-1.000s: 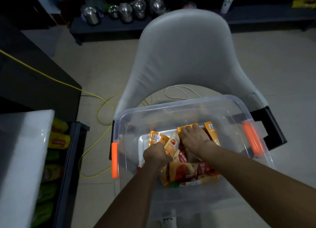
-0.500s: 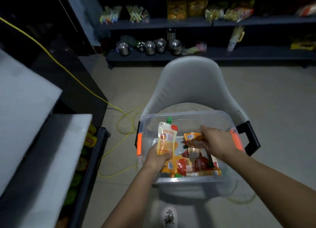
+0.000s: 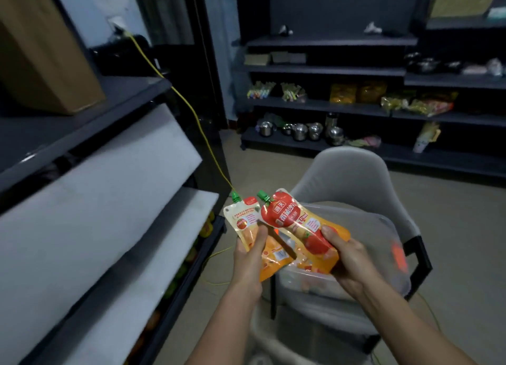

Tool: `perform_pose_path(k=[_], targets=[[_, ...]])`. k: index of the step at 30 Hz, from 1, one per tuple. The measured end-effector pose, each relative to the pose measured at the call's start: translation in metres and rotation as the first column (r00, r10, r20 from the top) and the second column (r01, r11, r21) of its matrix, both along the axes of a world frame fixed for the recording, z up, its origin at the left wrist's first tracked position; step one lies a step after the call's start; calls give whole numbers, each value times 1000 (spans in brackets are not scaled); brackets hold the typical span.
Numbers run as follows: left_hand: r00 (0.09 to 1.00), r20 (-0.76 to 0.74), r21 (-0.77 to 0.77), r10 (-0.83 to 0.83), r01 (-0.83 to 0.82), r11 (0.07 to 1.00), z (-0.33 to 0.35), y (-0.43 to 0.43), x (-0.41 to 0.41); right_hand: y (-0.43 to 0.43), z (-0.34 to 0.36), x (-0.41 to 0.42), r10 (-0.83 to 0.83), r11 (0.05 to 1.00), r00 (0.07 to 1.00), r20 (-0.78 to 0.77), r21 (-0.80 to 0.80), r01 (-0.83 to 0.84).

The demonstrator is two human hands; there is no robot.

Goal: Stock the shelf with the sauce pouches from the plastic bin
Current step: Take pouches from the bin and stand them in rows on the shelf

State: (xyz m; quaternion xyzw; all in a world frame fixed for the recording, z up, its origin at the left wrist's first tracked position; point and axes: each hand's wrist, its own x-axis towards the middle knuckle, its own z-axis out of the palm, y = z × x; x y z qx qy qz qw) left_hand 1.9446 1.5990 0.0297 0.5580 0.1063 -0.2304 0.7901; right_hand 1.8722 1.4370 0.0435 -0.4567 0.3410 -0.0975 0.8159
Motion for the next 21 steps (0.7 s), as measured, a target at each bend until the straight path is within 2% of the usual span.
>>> perform_pose_path(k=[4,8,12,15,19,21], targets=[[989,52,-75,141,-137,988,46,48,-3,57,26,8,214,977,974,71,3,-215],[963,105,-43,246,-243,969,76,114,2,105,45,27,505,863,859,84,-52,-502],[933,208,40,295,-309,950,100,184,6,153,71,54,751,647,660,13,-209,-733],[897,300,73,325,-361,930,118,234,10,195,102,78,894,399,445,-50,-360,-843],[838,390,109,383,-455,884,138,298,15,276,140,112,952,129,260,-160,-562,-817],[810,408,122,421,-506,854,146,331,18,321,152,126,960,50,210,-183,-630,-775]])
